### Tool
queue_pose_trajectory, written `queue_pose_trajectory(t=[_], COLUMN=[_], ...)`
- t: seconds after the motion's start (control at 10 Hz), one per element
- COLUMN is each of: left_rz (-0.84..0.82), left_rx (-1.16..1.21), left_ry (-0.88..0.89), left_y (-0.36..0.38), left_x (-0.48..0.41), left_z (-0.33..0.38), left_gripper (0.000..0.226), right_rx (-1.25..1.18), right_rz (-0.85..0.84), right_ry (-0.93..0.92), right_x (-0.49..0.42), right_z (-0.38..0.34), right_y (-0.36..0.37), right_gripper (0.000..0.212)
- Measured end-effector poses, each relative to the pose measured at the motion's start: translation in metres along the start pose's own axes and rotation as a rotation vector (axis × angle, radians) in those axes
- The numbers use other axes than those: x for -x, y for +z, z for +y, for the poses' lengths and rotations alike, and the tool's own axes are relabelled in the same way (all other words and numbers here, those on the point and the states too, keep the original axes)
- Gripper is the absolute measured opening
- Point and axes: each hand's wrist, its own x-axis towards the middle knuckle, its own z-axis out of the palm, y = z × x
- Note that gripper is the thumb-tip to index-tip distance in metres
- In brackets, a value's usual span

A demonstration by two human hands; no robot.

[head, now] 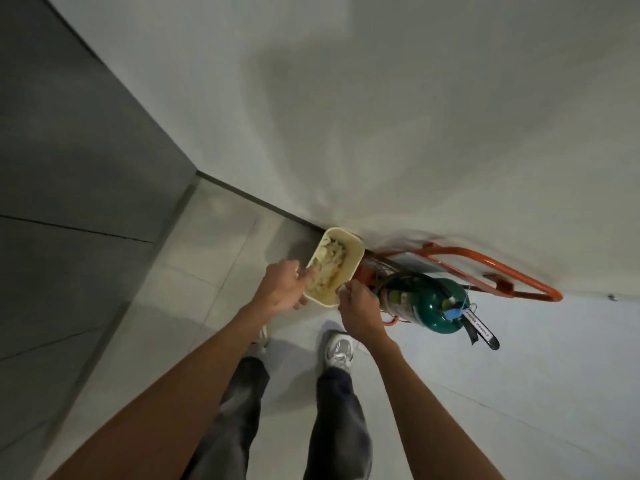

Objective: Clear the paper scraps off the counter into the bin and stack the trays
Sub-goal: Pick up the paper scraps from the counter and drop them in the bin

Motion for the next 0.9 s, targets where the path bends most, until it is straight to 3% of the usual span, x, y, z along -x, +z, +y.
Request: queue_pose_trajectory(t=[0.1,0.2,0.3,0.4,0.5,0.6,0.8,0.9], left_rz=[0.027,0.084,0.043,0.029,0.027,-0.003,-0.114,-0.025], left_rx=[-0.006,-0.289,-0.423,-0.348,-0.497,-0.604,-0.585,-0.463], left_ry=[-0.008,-0.066,-0.041,0.039,-0.097,-0.017,-0.034,0.038], left_y=[0.039,0.08,0.117,0.152,0.176,0.193,0.199,0.184], left_x=[-0.038,-0.074,-0.099,-0.131,-0.171,-0.204,-0.21,-0.183], left_z=[-0.017,-0.035,-0.043,-0.052,-0.07,-0.099,-0.108,-0.098], left_gripper=[0.042,0.054,0.041,0.029,0.035,0.041,0.071,0.067], right_rx=[0.278,0.336,0.326,0.359,0.462,0.542,0.624,0.575], right_rz=[-0.103,-0.17,-0.14,-0.109,-0.122,-0.115,-0.157,-0.147], right_ry=[-0.111,-0.154,-0.226,-0.326,-0.399,-0.429,-0.496,-0.433], right_x=[-0.056,-0.096,-0.133,-0.173,-0.217,-0.253,-0.278,-0.252], right_z=[0.041,0.062,0.075,0.089,0.102,0.111,0.116,0.104], right_y=[0.026,0.036,0.042,0.055,0.071,0.084,0.1,0.085], right_gripper=[0.025,0.03,0.026,0.019,0.024,0.029,0.051,0.052])
